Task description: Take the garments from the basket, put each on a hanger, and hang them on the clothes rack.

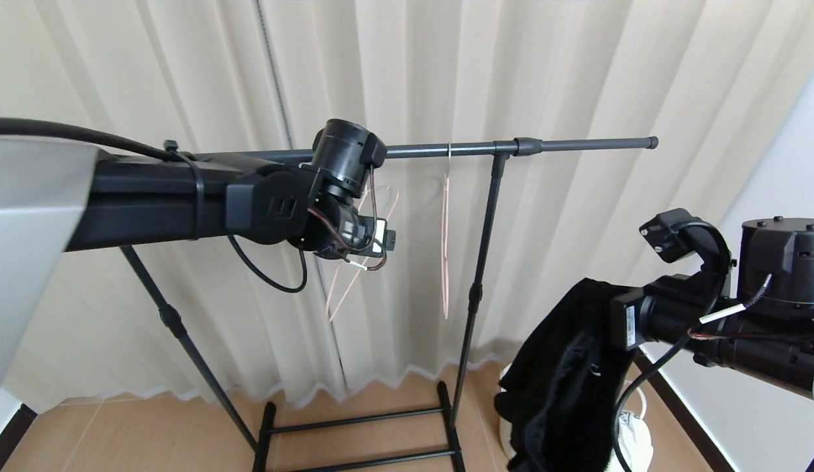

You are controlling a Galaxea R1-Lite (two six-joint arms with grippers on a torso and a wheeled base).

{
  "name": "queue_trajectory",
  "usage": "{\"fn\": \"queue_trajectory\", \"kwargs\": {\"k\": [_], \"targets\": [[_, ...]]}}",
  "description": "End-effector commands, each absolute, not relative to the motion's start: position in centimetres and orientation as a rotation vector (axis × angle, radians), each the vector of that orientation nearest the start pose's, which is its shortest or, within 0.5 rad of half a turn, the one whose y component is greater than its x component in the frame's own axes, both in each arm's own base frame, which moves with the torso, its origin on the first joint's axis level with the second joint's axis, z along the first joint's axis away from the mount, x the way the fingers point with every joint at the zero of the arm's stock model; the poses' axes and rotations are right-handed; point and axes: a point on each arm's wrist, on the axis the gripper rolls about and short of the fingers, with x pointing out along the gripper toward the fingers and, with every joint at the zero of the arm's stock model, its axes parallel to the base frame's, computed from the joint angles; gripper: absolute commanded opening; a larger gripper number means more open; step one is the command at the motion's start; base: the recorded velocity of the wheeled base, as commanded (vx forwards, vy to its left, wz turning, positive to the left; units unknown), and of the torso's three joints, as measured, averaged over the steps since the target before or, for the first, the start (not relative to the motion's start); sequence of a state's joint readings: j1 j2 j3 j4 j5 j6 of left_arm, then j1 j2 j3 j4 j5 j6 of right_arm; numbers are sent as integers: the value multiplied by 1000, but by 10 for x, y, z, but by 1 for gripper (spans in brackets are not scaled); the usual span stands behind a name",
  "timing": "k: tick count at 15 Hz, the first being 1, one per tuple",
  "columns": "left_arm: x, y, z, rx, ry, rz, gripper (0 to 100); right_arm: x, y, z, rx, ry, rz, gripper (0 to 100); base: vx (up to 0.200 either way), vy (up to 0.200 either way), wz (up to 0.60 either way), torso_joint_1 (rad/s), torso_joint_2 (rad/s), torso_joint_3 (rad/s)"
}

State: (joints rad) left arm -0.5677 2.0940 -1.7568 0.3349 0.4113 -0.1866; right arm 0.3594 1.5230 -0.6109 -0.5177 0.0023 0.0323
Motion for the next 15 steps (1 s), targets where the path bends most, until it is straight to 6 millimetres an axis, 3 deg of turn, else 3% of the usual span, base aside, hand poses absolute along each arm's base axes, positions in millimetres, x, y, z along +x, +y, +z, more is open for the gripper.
{"fn": "queue_trajectory", "kwargs": {"k": [1, 7, 11, 12, 15], "targets": [[392, -227, 176, 137, 631, -47, 100, 230, 86, 170, -37, 388, 350, 0, 0, 0, 0, 0, 0, 0], [421, -229, 150, 101, 638, -11, 100, 232, 87, 167, -39, 402, 349, 0, 0, 0, 0, 0, 0, 0], [424, -227, 149, 71, 638, 4, 100, 232, 87, 166, -40, 405, 349, 0, 0, 0, 0, 0, 0, 0], [424, -227, 151, 69, 634, 4, 0, 232, 87, 166, -40, 405, 351, 0, 0, 0, 0, 0, 0, 0], [423, -227, 156, 60, 619, 2, 0, 232, 87, 166, -40, 403, 349, 0, 0, 0, 0, 0, 0, 0]]}}
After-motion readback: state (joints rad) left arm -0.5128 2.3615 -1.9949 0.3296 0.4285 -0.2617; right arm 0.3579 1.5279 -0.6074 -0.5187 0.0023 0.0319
